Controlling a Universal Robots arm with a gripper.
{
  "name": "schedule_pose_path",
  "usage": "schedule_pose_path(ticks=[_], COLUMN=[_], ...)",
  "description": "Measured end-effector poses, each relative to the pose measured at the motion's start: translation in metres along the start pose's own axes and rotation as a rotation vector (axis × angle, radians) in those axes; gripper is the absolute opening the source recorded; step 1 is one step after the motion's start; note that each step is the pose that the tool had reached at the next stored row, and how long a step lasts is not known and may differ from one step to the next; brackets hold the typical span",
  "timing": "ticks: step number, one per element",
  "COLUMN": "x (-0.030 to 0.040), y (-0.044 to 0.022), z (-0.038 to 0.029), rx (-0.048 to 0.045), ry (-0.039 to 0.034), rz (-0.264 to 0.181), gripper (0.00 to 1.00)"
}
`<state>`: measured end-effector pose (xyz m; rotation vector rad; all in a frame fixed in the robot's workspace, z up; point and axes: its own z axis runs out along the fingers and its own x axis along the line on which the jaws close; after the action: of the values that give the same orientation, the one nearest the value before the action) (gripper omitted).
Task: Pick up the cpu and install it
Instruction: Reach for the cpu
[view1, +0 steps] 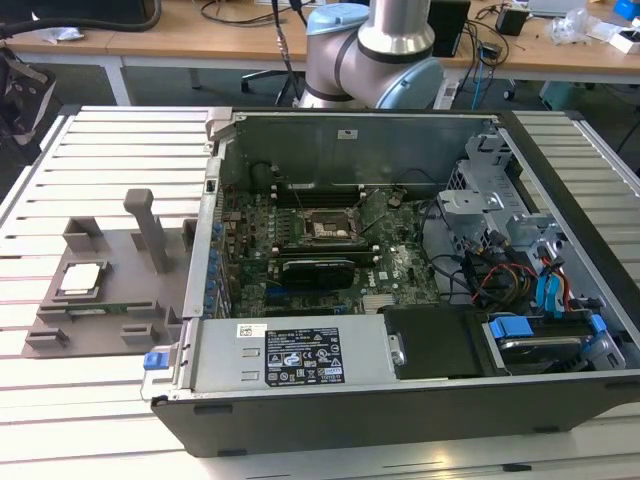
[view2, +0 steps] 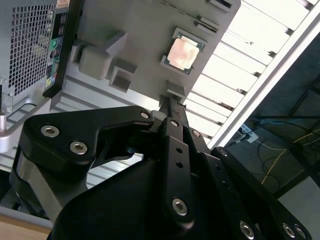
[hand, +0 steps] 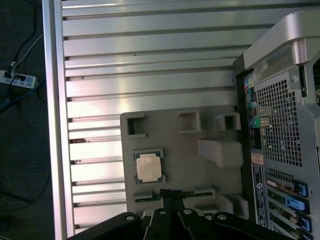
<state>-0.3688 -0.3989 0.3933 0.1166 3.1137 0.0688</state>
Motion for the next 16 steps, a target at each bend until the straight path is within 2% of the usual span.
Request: schedule_pose_path(ticks=[6,16], x=[0.0073,0.0077], y=[-0.0006,-0.0006], z=[-0.0002,-0.0002], rx=[-0.0001,0.0], ry=[0.0,0.0001], rz=[0.0,0.0], gripper=[0.11,0.11])
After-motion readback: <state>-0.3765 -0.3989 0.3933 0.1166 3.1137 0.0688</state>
